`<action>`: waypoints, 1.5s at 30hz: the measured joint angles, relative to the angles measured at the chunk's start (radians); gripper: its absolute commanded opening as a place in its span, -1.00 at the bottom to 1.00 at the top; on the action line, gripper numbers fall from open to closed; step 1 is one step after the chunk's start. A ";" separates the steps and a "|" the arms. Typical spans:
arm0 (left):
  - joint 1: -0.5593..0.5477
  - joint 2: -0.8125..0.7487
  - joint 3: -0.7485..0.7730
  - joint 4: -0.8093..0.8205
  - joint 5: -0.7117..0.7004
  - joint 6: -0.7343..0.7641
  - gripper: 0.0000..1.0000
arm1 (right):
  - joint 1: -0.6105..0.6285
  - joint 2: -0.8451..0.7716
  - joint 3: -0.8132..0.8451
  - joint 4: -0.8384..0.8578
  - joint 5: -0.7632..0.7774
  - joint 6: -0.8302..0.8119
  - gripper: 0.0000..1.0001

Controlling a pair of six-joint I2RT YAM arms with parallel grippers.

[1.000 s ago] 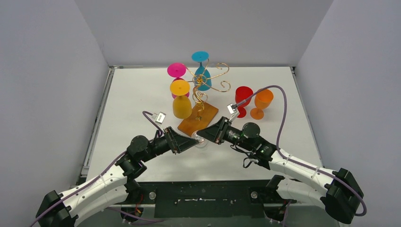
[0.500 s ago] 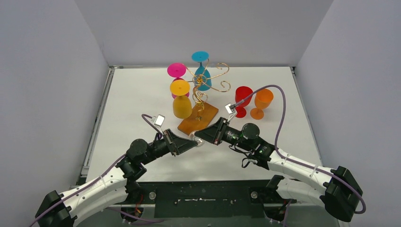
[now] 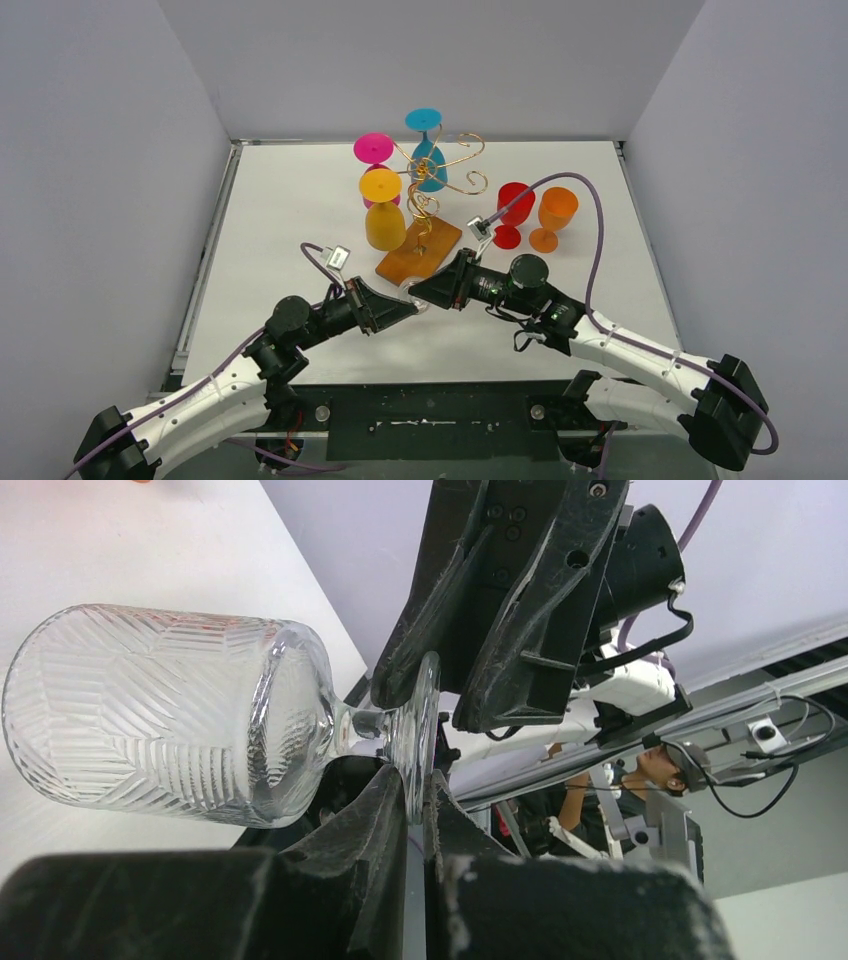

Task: Take the wine glass off the wine glass rack
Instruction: Place the wine glass at the center of the board.

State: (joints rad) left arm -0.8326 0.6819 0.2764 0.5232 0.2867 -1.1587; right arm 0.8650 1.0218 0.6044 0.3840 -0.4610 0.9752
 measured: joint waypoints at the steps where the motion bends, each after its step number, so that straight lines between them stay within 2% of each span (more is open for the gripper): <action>1: 0.000 0.000 0.000 0.000 0.009 0.003 -1.00 | 0.000 -0.005 0.002 -0.013 -0.009 -0.014 -0.42; 6: -0.004 0.000 0.000 -0.003 0.040 0.019 -1.00 | 0.000 -0.016 0.025 -0.074 -0.053 -0.059 -0.50; 9: -0.004 0.001 0.000 0.000 0.063 0.023 -1.00 | -0.001 -0.016 0.047 -0.122 -0.068 -0.096 -0.89; 11: -0.003 0.002 0.001 0.000 0.075 0.023 -1.00 | -0.004 -0.016 0.048 -0.128 -0.080 -0.108 -1.00; 16: -0.003 0.003 0.001 0.003 0.090 0.015 -1.00 | -0.008 -0.017 0.048 -0.122 -0.103 -0.126 -1.00; 18: -0.003 0.003 0.001 0.005 0.090 0.015 -0.73 | -0.008 -0.017 0.047 -0.112 -0.103 -0.119 -1.00; 22: -0.003 0.014 0.021 0.000 0.092 0.029 -0.59 | -0.006 -0.018 0.026 -0.066 -0.087 -0.078 -1.00; 32: -0.004 0.062 0.052 -0.022 0.085 0.056 -0.60 | -0.004 -0.017 -0.025 0.024 -0.023 -0.023 -1.00; 39: -0.005 0.032 0.051 -0.026 0.063 0.047 -0.52 | 0.003 -0.017 -0.047 0.097 -0.021 -0.021 -1.00; 45: -0.011 -0.006 0.019 -0.010 0.022 0.006 -0.54 | 0.008 -0.018 -0.095 0.197 -0.018 -0.021 -1.00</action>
State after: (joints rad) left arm -0.8433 0.6754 0.2958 0.5129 0.3088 -1.1526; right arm 0.8726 1.0035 0.5095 0.5808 -0.4789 0.9543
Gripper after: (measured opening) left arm 0.240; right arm 0.092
